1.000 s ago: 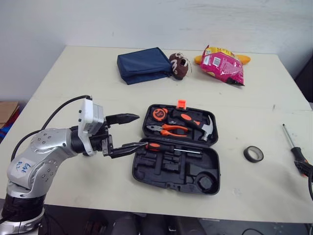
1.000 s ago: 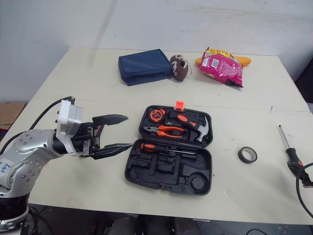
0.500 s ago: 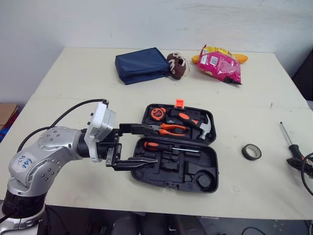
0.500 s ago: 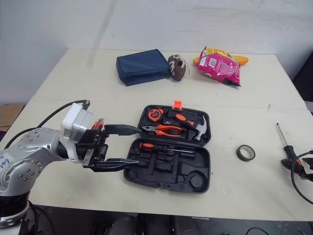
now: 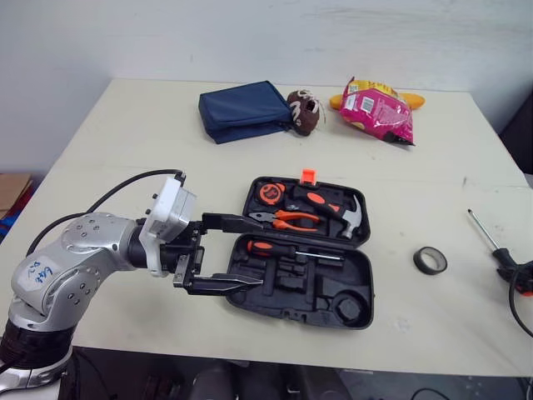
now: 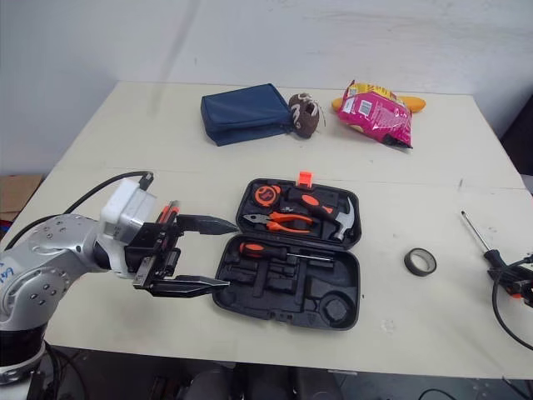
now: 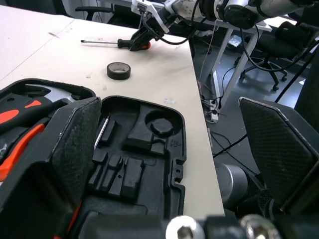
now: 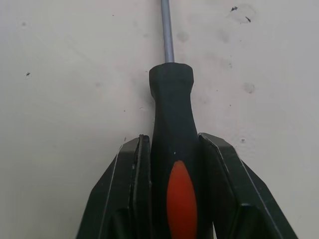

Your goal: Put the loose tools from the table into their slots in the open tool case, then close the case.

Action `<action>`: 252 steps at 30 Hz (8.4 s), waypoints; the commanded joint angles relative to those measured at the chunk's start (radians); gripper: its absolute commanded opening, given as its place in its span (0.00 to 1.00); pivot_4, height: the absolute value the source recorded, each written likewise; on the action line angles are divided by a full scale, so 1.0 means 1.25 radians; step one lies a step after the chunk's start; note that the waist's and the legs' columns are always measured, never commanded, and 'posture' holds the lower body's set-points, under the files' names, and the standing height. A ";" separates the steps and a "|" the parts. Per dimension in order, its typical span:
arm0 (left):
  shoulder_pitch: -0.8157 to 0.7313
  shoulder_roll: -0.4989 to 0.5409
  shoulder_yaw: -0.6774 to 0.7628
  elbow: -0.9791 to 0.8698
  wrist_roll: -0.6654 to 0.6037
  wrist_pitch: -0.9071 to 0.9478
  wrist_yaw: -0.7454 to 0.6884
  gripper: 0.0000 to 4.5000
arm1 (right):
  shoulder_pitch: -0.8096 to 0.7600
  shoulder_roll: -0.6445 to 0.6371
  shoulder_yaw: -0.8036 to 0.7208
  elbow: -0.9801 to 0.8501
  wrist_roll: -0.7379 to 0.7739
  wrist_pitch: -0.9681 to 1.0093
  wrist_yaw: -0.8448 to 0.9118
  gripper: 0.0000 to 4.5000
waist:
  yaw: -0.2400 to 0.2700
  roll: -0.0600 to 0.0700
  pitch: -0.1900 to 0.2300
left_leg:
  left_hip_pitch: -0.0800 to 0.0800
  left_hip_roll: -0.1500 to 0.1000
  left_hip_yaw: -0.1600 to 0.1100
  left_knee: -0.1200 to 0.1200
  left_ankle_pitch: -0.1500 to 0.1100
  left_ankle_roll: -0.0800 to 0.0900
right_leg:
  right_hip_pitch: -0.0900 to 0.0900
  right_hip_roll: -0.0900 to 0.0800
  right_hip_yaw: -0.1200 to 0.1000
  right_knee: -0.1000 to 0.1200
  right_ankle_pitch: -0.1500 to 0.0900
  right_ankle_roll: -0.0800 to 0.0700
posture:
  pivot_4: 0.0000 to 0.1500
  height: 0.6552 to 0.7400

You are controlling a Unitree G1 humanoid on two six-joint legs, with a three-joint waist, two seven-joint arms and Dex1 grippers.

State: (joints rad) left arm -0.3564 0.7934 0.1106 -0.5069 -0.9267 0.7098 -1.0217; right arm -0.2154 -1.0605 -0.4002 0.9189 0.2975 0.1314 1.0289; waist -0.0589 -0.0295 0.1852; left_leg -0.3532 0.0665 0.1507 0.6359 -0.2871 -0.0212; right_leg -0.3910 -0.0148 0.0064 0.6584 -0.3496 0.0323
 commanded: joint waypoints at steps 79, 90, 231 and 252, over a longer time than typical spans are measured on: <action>0.209 0.100 0.101 0.030 0.166 -0.178 -0.115 1.00 | -0.235 0.034 0.626 -1.115 0.033 0.640 0.061 0.23 | 0.000 -0.001 0.002 | -0.015 0.004 -0.003 0.009 -0.003 0.000 | -0.015 0.003 0.000 0.006 0.000 -0.003 | 1.00 1.00; 0.214 0.096 0.091 -0.002 0.161 -0.163 -0.083 1.00 | -0.240 0.072 0.623 -1.125 0.036 0.684 0.042 0.23 | 0.000 -0.001 0.002 | -0.014 0.004 -0.003 0.009 -0.003 0.000 | -0.015 0.003 0.000 0.007 0.000 -0.003 | 1.00 1.00; 0.207 -0.036 0.542 0.058 0.290 0.658 0.767 1.00 | -0.068 0.387 0.213 -0.726 0.272 -0.208 0.337 0.95 | -0.009 -0.007 0.000 | 0.001 0.006 -0.003 -0.004 -0.001 -0.003 | -0.004 0.004 -0.003 0.003 0.003 -0.011 | 1.00 1.00; 0.164 0.054 0.339 0.336 0.369 0.596 0.598 0.88 | -0.023 0.401 0.226 -0.830 0.240 -0.211 0.264 1.00 | 0.002 -0.007 0.000 | 0.001 0.006 -0.002 -0.004 0.000 -0.006 | -0.005 0.003 -0.004 0.004 0.002 -0.012 | 1.00 1.00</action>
State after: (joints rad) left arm -0.1764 0.8590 0.5685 -0.1058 -0.4655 1.4337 -0.2461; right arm -0.2544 -0.5513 -0.1139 -0.0616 0.5839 -0.1296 1.3703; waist -0.0569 -0.0384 0.1847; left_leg -0.3525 0.0741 0.1479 0.6307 -0.2874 -0.0284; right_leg -0.3976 -0.0116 0.0020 0.6629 -0.3467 0.0172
